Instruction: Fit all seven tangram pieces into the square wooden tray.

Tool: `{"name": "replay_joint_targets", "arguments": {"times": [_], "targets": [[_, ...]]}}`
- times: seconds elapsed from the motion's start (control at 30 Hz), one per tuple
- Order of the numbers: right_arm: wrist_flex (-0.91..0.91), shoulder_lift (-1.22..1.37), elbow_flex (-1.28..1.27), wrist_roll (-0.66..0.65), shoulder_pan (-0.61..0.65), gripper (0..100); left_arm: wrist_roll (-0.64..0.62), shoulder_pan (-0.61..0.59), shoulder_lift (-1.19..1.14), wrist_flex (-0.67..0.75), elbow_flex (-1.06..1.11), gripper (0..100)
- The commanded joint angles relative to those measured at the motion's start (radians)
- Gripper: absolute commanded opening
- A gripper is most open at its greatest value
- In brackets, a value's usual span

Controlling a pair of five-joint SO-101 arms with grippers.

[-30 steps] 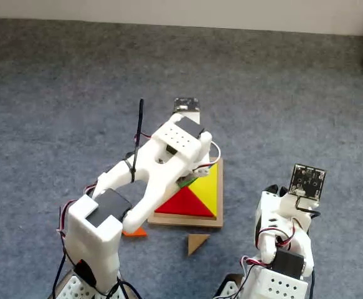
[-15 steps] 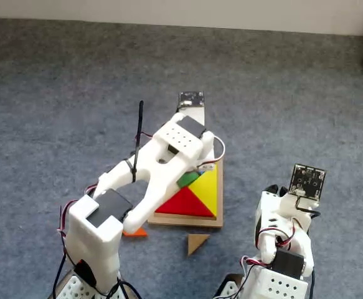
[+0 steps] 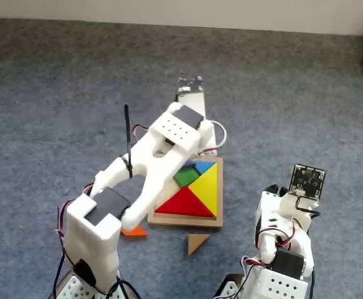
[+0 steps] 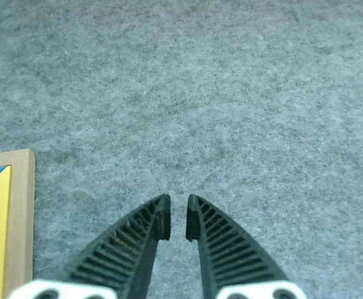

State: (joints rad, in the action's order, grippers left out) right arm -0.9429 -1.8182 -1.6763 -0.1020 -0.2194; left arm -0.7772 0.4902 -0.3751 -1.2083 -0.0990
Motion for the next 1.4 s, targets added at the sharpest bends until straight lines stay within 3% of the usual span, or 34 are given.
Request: {"name": "replay_joint_targets", "arguments": {"times": [0.0,1.07,1.23,1.37], "targets": [[0.005,-0.007,-0.104,0.006,-0.005,5.4,-0.009,-0.035,0.005,0.011,-0.044,1],[0.005,-0.007,-0.104,0.006,-0.005,5.4,-0.008,-0.147,0.005,0.074,0.147,1],[0.005,-0.007,-0.104,0.006,-0.005,5.4,-0.012,-0.122,0.013,0.052,0.194,1],[0.005,-0.007,-0.104,0.006,-0.005,5.4,-0.086,-0.096,0.013,0.052,0.225,1]]}}
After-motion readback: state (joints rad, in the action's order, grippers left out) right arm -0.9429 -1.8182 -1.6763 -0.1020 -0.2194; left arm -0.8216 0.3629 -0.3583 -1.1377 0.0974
